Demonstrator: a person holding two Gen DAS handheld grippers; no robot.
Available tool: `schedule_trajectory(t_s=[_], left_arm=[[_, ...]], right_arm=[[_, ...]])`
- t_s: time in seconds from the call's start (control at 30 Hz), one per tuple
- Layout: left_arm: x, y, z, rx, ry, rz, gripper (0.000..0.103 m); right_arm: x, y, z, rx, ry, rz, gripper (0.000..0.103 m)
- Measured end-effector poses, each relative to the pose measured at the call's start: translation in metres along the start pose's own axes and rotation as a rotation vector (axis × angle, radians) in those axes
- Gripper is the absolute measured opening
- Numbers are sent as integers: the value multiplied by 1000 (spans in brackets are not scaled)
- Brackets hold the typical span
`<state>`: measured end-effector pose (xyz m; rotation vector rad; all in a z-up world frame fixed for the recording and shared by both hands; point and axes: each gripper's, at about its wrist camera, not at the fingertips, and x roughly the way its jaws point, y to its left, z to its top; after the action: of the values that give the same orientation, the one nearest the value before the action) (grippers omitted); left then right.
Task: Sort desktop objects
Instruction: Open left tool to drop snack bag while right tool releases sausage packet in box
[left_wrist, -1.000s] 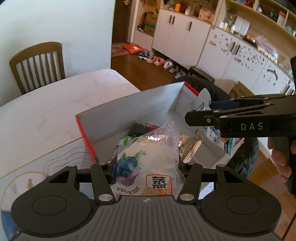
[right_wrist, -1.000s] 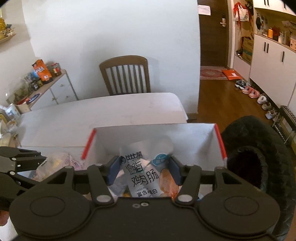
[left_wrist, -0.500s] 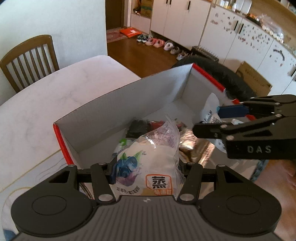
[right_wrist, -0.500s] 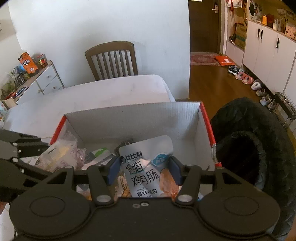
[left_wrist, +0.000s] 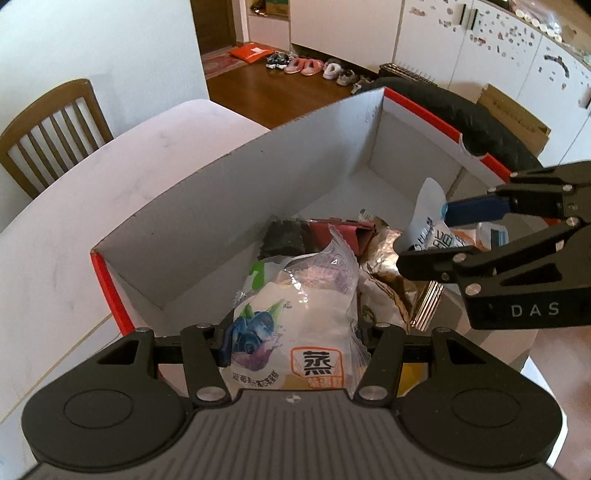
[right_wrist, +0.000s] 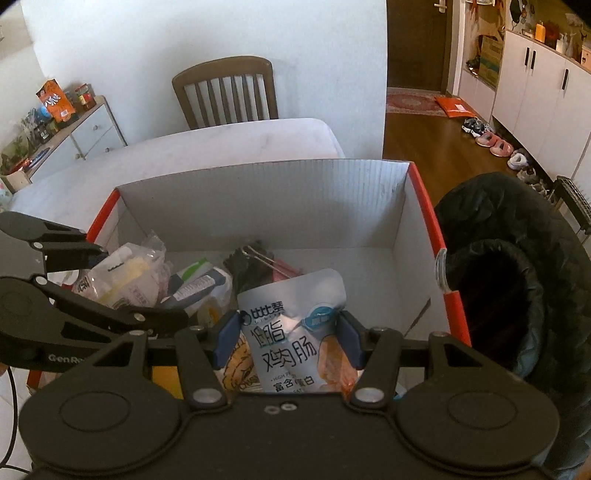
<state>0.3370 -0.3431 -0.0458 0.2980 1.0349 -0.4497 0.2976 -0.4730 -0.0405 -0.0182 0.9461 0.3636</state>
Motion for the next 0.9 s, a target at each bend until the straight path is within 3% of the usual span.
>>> schedule_trajectory(t_s=[0.27, 0.33, 0.4, 0.5, 0.6, 0.9], left_arm=[[2, -6, -1, 27, 7, 5, 63], [1, -6, -1, 20, 5, 0, 66], [0, -5, -2, 11, -1, -1, 66], [-3, -4, -4, -6, -10, -9, 66], [-9, -1, -6, -28, -25, -15, 66], [-30, 5, -15, -84, -96, -29, 66]], right_arm=[[6, 0, -1, 4, 0, -7, 57], [9, 0, 0, 3, 11, 0, 45], [10, 2, 0, -8, 14, -8, 45], [9, 2, 2, -4, 10, 2, 50], [5, -2, 3, 10, 1, -1, 64], [-13, -10, 1, 40, -27, 34, 71]])
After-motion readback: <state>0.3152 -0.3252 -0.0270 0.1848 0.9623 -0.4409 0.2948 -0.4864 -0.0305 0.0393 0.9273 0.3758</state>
